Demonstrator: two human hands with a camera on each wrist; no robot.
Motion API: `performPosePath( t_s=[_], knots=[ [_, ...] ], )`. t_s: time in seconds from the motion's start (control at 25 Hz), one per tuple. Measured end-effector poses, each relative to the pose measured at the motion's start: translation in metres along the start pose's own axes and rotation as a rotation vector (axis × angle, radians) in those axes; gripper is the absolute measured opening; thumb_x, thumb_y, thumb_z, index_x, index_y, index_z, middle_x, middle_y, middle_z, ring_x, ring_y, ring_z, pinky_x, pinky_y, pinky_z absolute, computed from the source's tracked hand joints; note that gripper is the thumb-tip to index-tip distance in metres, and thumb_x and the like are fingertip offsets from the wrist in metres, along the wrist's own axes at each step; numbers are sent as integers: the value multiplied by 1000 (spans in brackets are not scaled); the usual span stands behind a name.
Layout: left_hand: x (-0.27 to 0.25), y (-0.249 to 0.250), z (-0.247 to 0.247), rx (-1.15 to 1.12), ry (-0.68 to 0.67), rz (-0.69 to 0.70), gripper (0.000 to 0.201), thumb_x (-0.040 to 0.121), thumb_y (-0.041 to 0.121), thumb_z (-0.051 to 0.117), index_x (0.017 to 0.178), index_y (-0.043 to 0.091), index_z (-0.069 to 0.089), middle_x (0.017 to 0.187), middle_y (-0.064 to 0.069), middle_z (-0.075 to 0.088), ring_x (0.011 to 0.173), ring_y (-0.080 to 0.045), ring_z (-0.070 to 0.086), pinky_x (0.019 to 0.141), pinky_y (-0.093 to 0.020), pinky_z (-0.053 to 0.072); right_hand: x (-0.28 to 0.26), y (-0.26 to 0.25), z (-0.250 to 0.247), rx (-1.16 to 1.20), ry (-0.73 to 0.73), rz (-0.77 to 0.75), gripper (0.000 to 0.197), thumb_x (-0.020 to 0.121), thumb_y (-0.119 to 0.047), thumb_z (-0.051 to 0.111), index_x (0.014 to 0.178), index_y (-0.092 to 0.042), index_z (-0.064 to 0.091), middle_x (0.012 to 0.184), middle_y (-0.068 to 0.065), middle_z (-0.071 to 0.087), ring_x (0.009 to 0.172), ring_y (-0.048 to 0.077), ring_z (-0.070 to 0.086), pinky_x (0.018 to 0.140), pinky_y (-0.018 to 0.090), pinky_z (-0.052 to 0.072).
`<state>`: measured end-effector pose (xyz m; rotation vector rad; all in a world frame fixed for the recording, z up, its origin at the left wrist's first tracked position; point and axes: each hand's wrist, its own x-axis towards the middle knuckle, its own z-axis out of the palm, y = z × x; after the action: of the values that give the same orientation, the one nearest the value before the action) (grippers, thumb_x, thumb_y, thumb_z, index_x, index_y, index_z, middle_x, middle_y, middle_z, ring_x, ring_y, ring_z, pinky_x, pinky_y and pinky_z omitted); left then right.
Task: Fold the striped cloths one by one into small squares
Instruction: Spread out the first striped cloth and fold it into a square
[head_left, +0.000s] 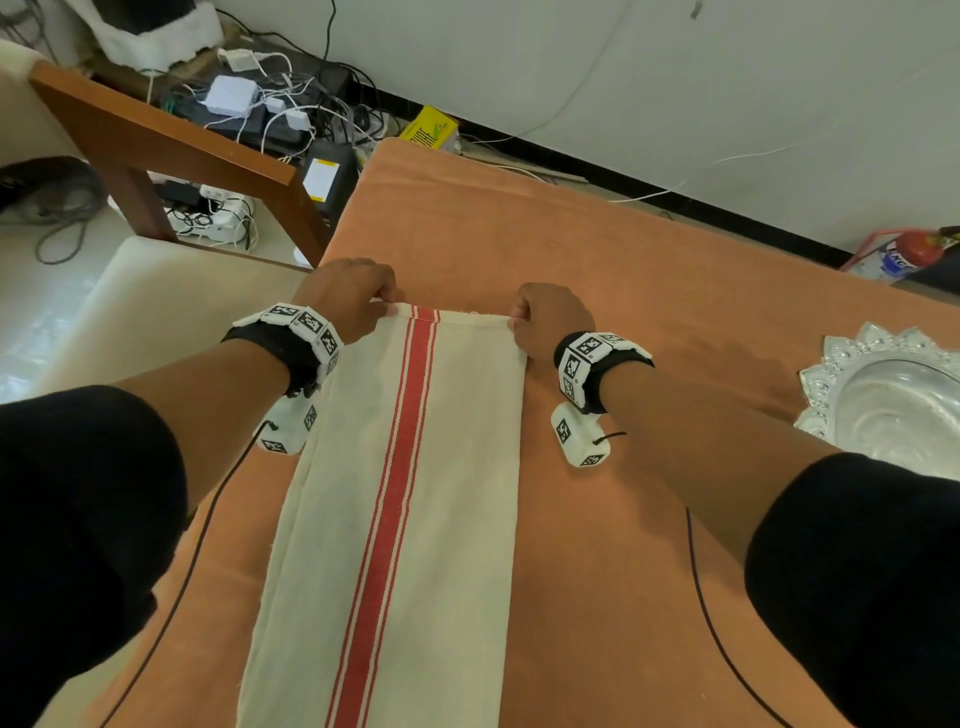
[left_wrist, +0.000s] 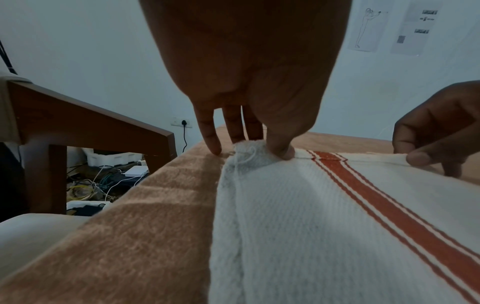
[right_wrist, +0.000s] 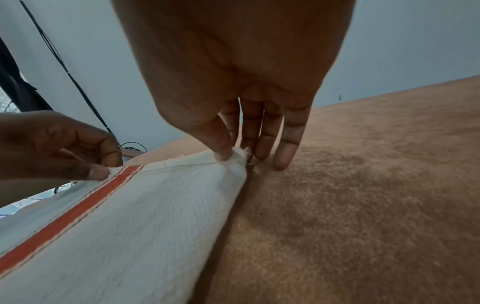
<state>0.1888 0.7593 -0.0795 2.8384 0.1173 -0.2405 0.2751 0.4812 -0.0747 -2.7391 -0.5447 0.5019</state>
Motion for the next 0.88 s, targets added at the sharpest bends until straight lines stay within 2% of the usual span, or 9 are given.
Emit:
performPosePath(
  t_s=[0.16,0.24,0.36,0.44,0.56,0.68,0.8,0.88],
  knots=[
    [-1,4,2,25,27,-25,14,90,23,74,91,26,60,95,1,67,87,-23,60,74,-38,52,4,-2,6,-43,-4,-21,16,84,-13,63,79,-27,57,93,-3,65,88,22,61,72,34,53],
    [-2,7,3,42,25,-39,15,89,24,75,93,25,61,98,1,68,90,-25,61,75,-38,52,3,-2,9,-75,2,-50,13,84,-15,63,89,-25,57,96,-2,62,89,23,60,72,35,52],
    [-1,8,4,62,15,-52,18,90,28,75,105,24,66,106,-1,69,100,-28,62,85,-44,54,0,-1,11,-142,-8,-81,26,83,-20,65,107,-23,58,103,1,61,91,24,58,76,39,55],
    [0,7,4,94,-4,-59,20,91,31,74,110,25,69,106,-2,68,102,-27,60,87,-45,54,-1,-3,12,-153,-12,-70,29,83,-20,64,111,-23,59,105,2,59,94,25,58,78,40,55],
    [-2,5,1,100,-16,-55,17,89,33,76,104,27,71,101,0,64,98,-25,58,84,-45,55,-2,-6,12,-145,-14,-54,23,80,-15,61,101,-22,63,104,3,56,96,25,55,76,39,55],
    [-11,4,-5,79,-12,-47,15,86,28,77,93,27,64,95,1,66,91,-24,59,81,-43,54,-7,-8,8,-105,-10,-75,20,75,-12,60,91,-24,62,98,-1,60,93,24,57,71,34,51],
    [-24,2,-10,48,37,-41,13,88,22,75,99,23,69,97,-3,73,90,-26,65,79,-40,55,-18,-10,6,-30,1,-88,21,74,-12,59,90,-25,60,89,-7,63,84,22,60,63,30,46],
    [-37,1,-15,62,64,0,12,88,21,76,100,20,75,97,-4,73,91,-26,64,77,-37,51,-29,-14,6,-20,30,-110,23,74,-14,61,94,-25,63,89,-5,63,85,22,58,65,32,48]
  ],
)
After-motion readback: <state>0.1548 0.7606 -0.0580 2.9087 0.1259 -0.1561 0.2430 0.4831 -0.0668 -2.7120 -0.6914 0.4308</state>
